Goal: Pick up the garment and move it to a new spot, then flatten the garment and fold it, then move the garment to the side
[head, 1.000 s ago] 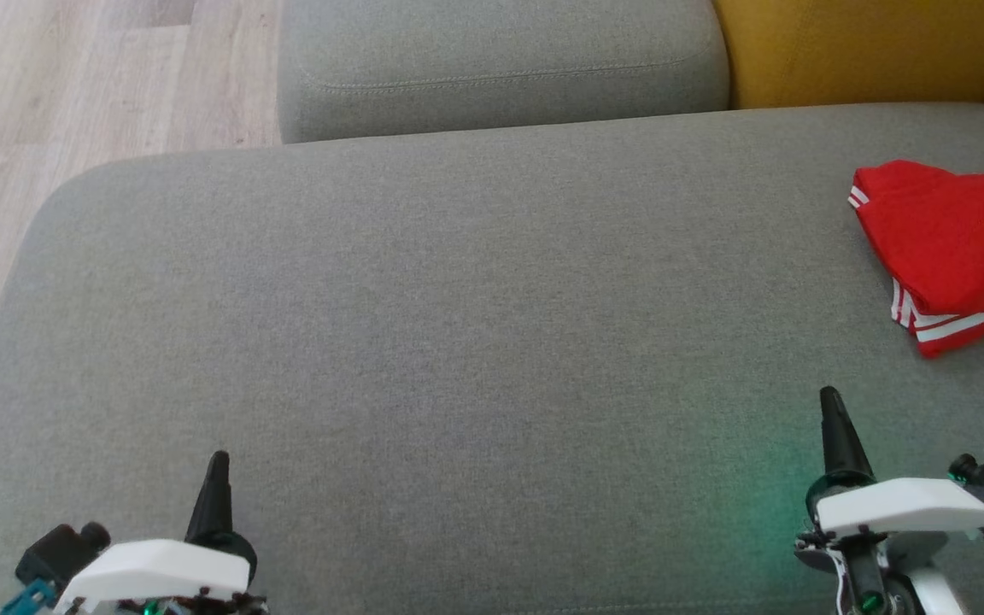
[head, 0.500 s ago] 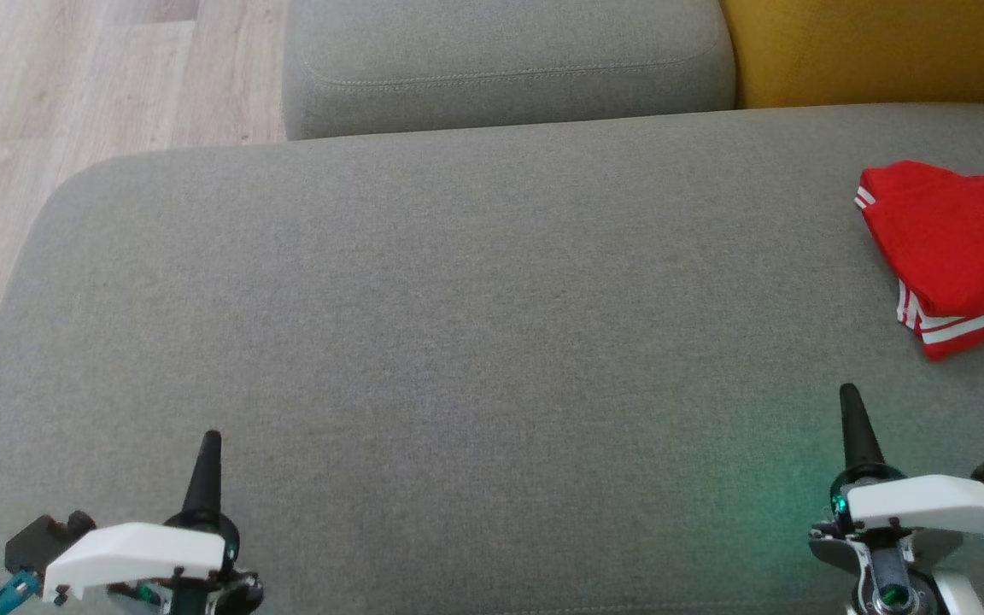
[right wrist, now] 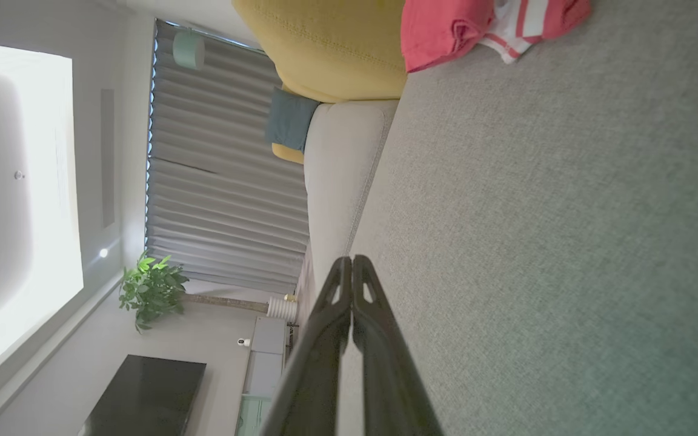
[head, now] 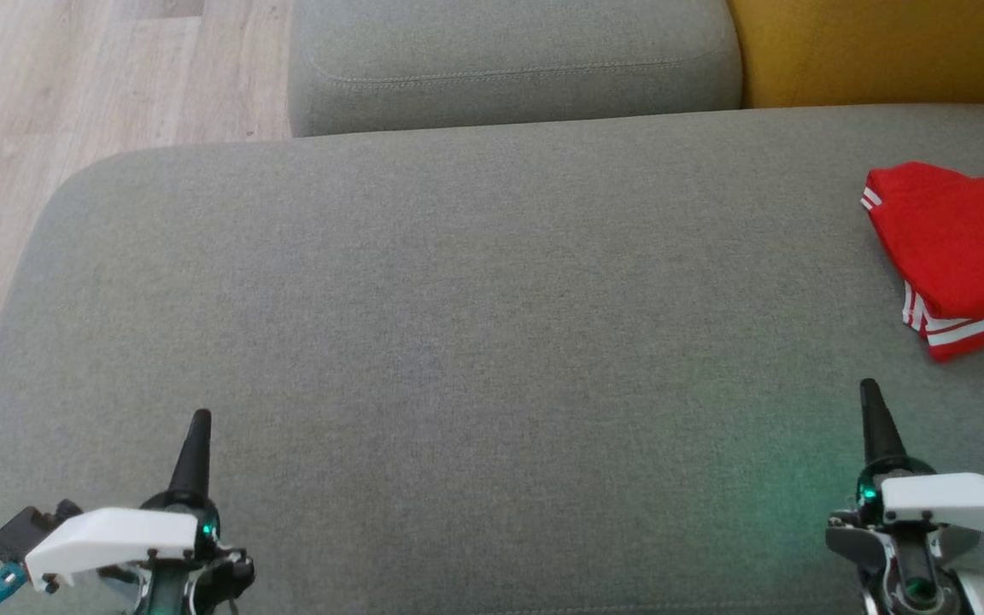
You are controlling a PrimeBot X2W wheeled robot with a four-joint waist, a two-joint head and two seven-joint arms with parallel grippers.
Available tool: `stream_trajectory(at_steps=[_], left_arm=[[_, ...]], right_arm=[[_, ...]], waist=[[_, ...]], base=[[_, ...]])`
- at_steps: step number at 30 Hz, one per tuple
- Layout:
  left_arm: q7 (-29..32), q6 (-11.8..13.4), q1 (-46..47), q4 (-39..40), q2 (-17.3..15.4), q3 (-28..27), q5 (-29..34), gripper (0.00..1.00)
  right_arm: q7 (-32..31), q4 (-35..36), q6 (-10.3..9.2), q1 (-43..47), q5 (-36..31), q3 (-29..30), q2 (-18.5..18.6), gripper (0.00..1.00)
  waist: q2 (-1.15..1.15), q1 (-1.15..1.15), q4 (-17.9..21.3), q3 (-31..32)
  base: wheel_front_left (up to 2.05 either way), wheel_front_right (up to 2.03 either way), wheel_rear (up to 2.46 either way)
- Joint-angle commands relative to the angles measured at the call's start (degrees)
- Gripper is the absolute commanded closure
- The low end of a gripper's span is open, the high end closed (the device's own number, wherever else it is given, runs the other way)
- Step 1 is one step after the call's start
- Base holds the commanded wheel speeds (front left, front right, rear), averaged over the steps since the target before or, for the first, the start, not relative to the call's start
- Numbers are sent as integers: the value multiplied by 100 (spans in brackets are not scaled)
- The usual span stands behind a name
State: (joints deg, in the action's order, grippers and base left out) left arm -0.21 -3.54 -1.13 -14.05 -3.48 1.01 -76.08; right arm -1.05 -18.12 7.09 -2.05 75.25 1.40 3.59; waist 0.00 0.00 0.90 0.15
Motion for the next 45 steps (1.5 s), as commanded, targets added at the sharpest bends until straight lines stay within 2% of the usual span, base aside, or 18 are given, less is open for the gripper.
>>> stream_trajectory(at_steps=[1,27,45], left_arm=[[63,-73,333,145,-101,-213,-195,100],[502,-394,714,9,-91,-543,-1784,100],[535,-394,717,7,-62,-585,-1749,100]], right_arm=[[-45,241,32,-341,223,-28,70,100],[-411,420,40,-399,1829,346,49,100],[-439,417,40,-401,1800,381,25,100]], waist=[[0,0,-6,-2],[0,0,-90,-33],[0,0,-90,-33]], base=[[0,0,0],[0,0,0],[0,0,0]])
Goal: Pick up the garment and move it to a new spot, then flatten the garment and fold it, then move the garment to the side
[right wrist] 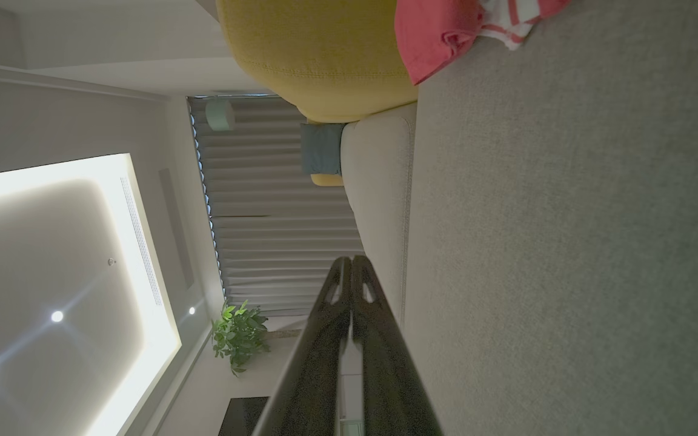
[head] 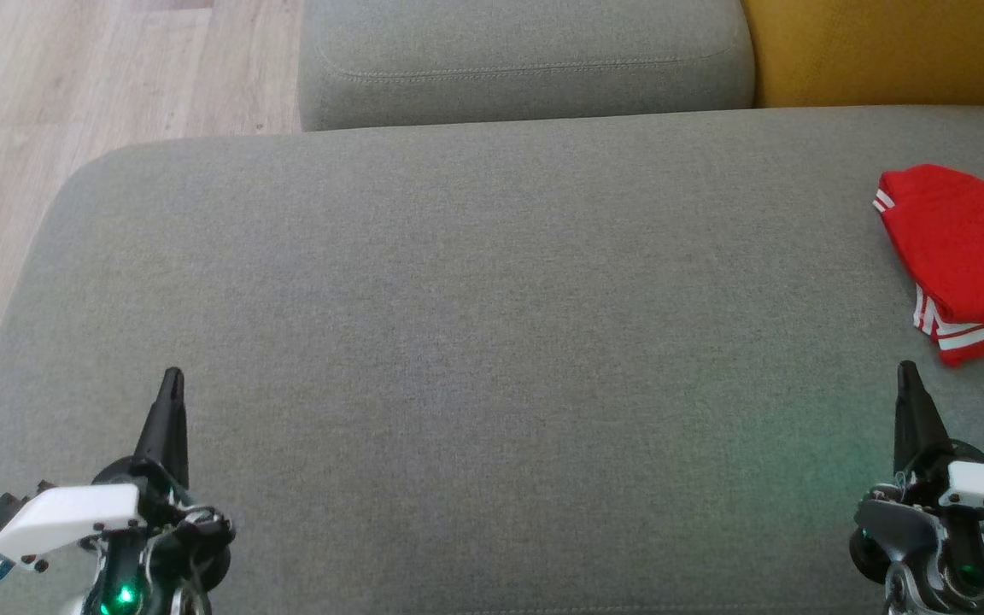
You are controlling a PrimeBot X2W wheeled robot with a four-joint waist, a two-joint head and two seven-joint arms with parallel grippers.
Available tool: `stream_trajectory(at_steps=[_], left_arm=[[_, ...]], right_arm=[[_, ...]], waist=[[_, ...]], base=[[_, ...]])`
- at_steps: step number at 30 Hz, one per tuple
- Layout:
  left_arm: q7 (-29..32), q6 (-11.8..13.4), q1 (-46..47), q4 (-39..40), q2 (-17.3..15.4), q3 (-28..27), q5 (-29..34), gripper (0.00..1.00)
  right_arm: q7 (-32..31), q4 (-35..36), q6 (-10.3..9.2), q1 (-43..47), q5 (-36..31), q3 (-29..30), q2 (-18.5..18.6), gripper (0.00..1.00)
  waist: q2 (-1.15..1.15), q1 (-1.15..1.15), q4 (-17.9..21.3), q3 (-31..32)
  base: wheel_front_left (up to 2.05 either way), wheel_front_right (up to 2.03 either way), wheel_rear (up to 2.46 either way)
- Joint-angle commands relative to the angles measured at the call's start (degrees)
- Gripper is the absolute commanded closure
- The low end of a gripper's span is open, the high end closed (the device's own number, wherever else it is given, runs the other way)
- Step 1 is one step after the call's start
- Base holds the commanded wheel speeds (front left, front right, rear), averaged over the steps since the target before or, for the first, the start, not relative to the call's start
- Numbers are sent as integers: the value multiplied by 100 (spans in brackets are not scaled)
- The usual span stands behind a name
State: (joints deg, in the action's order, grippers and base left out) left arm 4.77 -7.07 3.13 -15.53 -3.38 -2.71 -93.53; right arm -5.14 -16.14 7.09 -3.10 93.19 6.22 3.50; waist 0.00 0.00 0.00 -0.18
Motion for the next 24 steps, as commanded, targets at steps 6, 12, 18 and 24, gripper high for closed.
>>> stream_trajectory(at_steps=[6,12,18,24], left_arm=[[46,-42,292,155,-63,-225,7,100],[56,-42,293,155,-55,-237,17,100],[63,-42,294,154,-48,-246,24,100],[71,-42,294,154,-41,-256,33,100]], right_arm=[[-38,219,40,-297,-2,-91,26,100],[-46,218,40,-298,-10,-82,20,100],[-52,218,40,-298,-16,-74,14,100],[-58,217,40,-299,-23,-66,8,100]], waist=[[0,0,0,0],[0,0,0,0],[0,0,0,0],[0,0,0,0]], base=[[0,0,0],[0,0,0],[0,0,0],[0,0,0]])
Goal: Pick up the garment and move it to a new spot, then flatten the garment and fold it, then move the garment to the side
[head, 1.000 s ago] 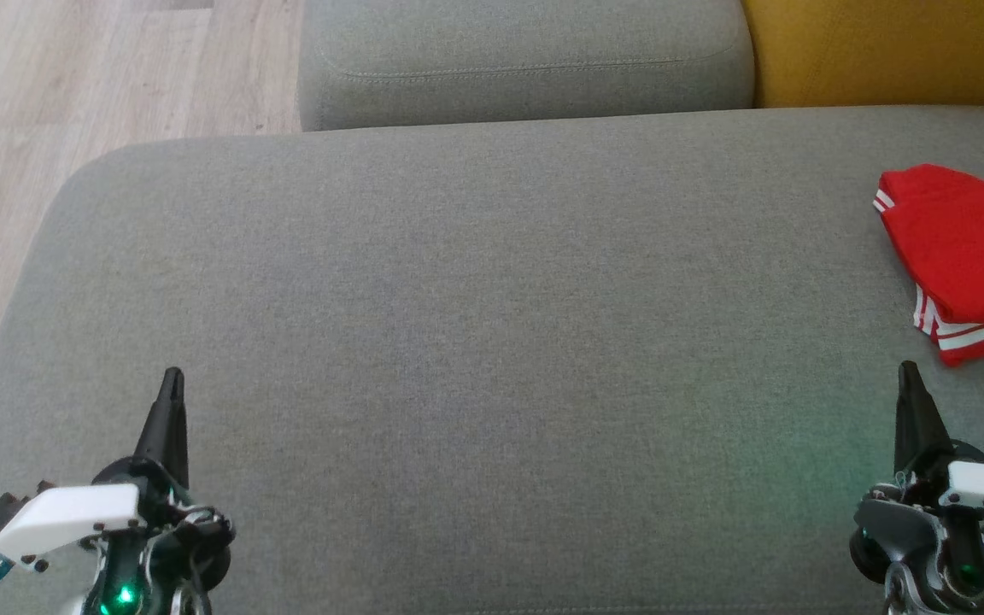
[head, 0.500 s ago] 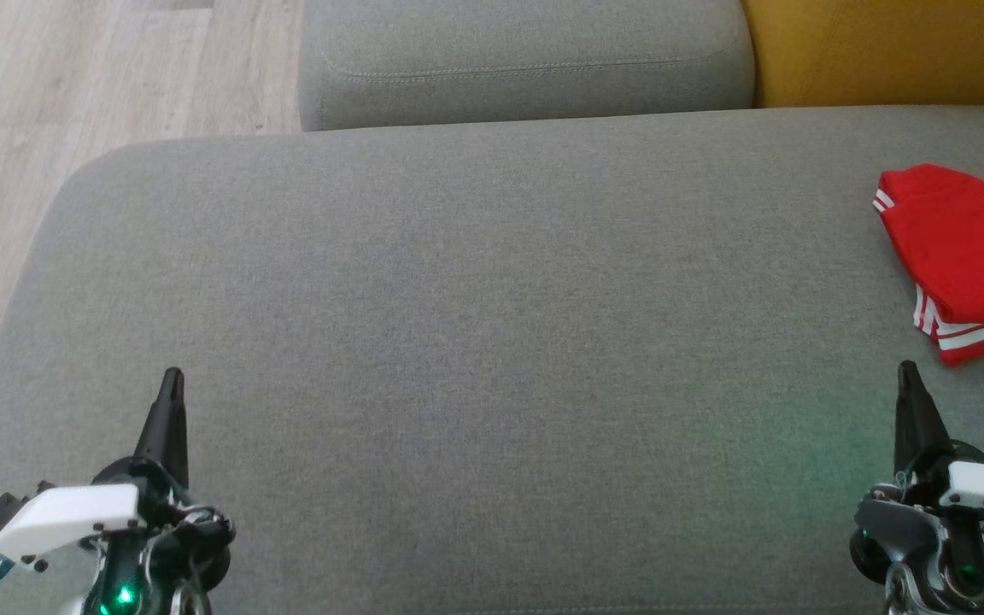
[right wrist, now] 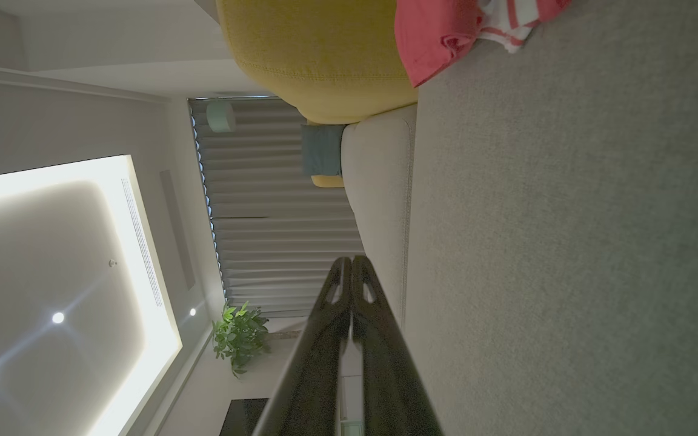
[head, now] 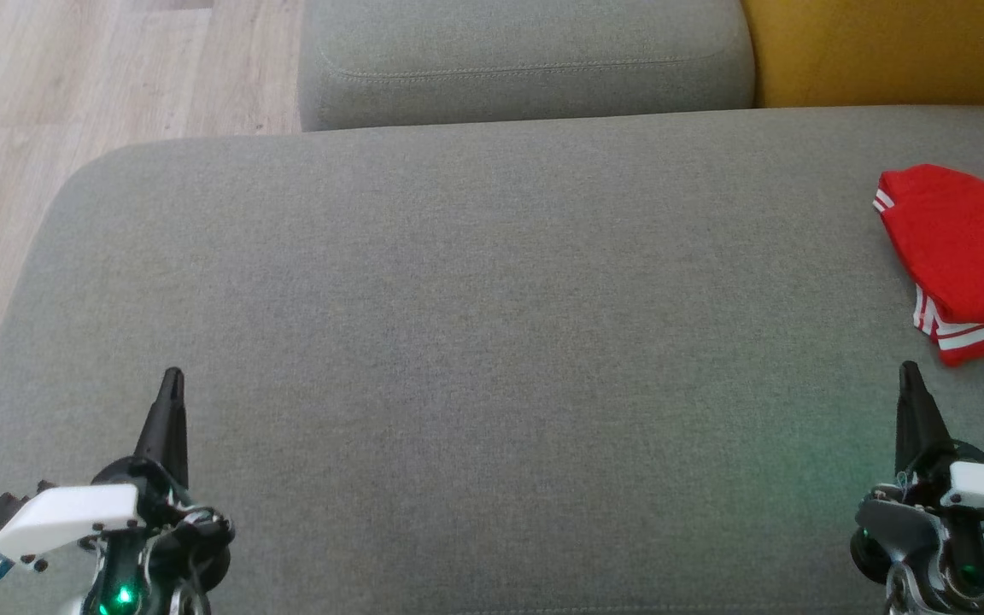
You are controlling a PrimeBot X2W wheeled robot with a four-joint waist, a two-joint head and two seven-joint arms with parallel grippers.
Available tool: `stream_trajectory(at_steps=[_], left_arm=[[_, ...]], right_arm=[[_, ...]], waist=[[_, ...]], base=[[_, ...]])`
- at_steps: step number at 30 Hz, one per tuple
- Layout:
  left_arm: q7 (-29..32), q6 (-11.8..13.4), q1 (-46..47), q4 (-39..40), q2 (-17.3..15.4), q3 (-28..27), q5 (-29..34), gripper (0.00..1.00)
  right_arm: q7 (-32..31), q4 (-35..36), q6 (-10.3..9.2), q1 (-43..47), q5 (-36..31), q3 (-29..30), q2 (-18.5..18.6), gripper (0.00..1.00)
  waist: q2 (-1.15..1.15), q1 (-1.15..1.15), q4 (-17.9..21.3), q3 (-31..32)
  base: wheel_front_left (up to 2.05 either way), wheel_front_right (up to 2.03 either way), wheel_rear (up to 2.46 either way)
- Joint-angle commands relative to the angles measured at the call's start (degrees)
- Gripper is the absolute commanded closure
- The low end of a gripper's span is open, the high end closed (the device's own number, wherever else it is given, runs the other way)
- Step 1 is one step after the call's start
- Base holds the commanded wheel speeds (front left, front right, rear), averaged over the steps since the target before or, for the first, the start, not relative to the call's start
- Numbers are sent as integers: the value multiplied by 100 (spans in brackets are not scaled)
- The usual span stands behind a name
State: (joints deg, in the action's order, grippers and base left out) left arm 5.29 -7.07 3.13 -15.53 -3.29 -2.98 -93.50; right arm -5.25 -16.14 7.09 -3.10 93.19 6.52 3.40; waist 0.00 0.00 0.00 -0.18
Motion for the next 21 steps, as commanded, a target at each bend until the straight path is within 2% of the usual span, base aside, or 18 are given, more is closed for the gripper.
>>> stream_trajectory(at_steps=[1,21], left_arm=[[21,-42,295,154,-49,-231,31,100],[45,-42,297,152,-28,-260,56,100]], right_arm=[[-48,217,40,-299,-25,-94,17,100],[-68,216,40,-301,-45,-70,1,100]], waist=[[0,0,0,0],[0,0,0,0]], base=[[0,0,0],[0,0,0]])
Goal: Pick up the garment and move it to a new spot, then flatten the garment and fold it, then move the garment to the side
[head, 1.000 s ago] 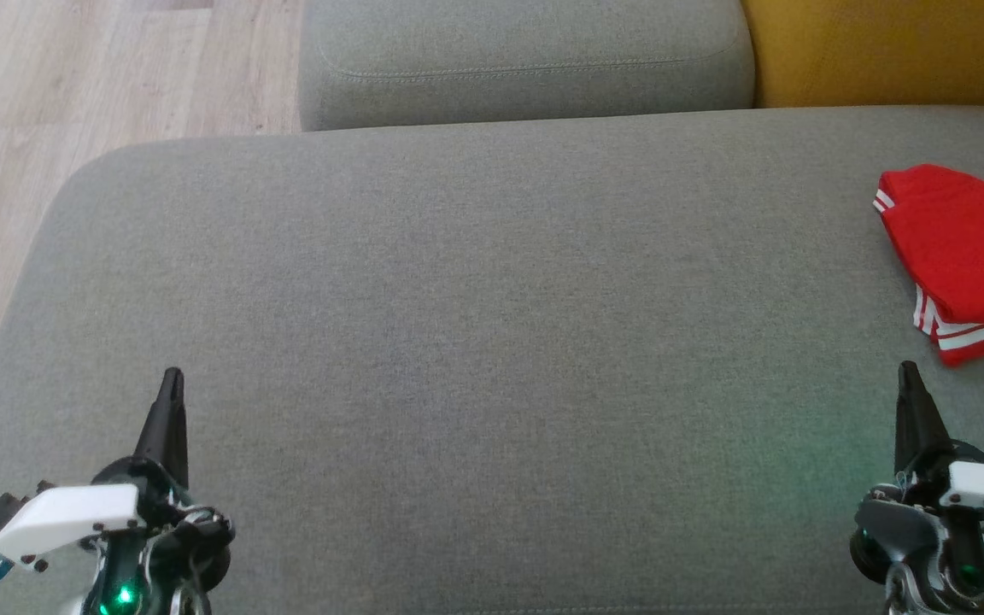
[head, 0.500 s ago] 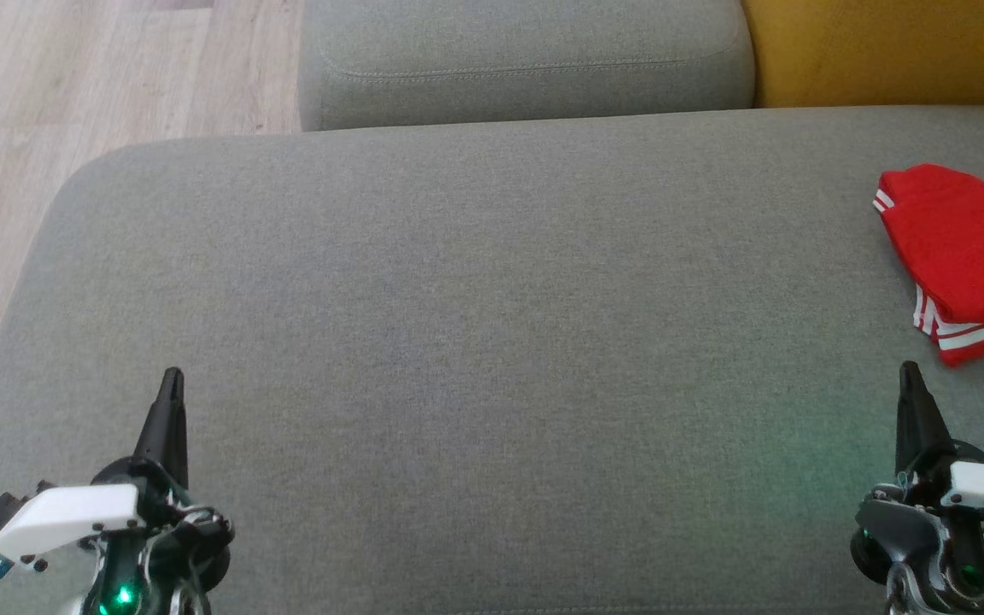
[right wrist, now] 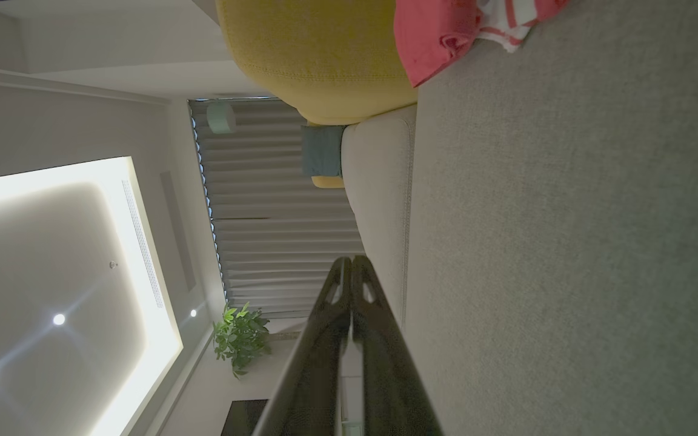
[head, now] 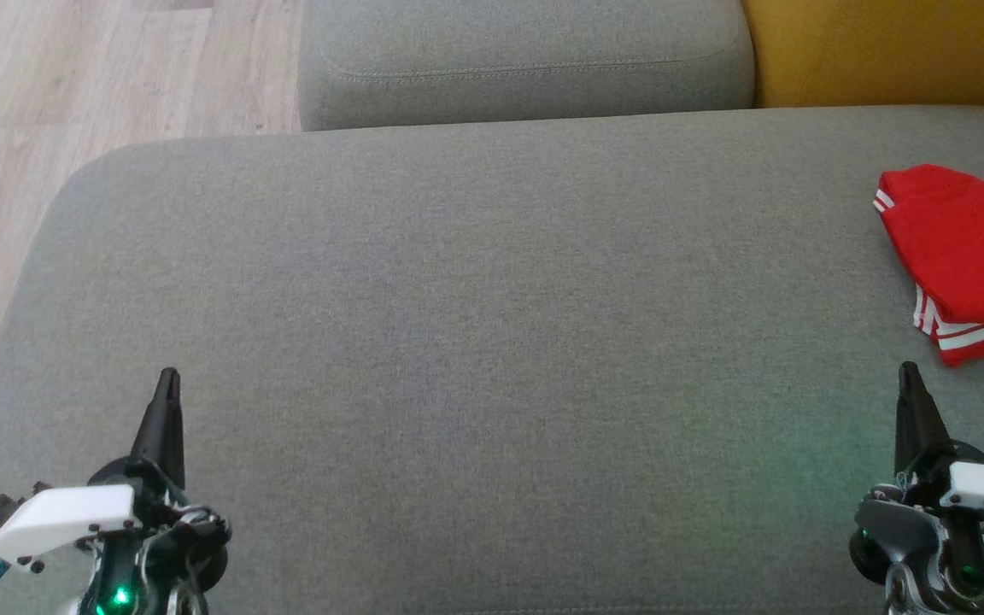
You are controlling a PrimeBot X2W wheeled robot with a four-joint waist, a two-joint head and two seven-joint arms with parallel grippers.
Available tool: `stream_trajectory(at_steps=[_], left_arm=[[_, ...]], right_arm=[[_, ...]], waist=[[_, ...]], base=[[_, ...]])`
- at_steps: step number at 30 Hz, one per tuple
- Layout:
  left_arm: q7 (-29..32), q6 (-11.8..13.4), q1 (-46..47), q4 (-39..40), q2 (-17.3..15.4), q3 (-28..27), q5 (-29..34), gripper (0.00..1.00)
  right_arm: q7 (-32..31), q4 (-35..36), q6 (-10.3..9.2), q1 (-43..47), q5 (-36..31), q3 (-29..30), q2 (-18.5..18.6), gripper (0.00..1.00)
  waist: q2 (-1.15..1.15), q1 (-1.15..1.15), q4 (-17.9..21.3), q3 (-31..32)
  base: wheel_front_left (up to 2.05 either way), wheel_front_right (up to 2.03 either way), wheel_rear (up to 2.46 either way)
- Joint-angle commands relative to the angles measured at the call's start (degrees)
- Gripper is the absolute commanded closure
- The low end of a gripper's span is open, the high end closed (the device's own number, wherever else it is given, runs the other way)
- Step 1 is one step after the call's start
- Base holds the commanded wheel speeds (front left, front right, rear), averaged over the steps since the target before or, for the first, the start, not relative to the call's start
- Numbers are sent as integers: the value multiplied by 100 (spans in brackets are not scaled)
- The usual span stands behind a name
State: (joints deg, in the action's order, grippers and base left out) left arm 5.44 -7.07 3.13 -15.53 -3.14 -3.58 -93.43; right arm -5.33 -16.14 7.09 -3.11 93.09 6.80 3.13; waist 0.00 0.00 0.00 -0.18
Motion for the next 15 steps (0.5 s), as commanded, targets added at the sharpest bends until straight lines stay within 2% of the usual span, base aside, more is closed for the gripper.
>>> stream_trajectory(at_steps=[1,15], left_arm=[[30,-42,297,152,-42,-202,50,100],[44,-42,299,151,-30,-219,65,100]], right_arm=[[-60,216,40,-301,-36,-97,27,100],[-71,215,40,-302,-47,-83,18,100]], waist=[[0,0,0,0],[0,0,0,0]], base=[[0,0,0],[0,0,0]])
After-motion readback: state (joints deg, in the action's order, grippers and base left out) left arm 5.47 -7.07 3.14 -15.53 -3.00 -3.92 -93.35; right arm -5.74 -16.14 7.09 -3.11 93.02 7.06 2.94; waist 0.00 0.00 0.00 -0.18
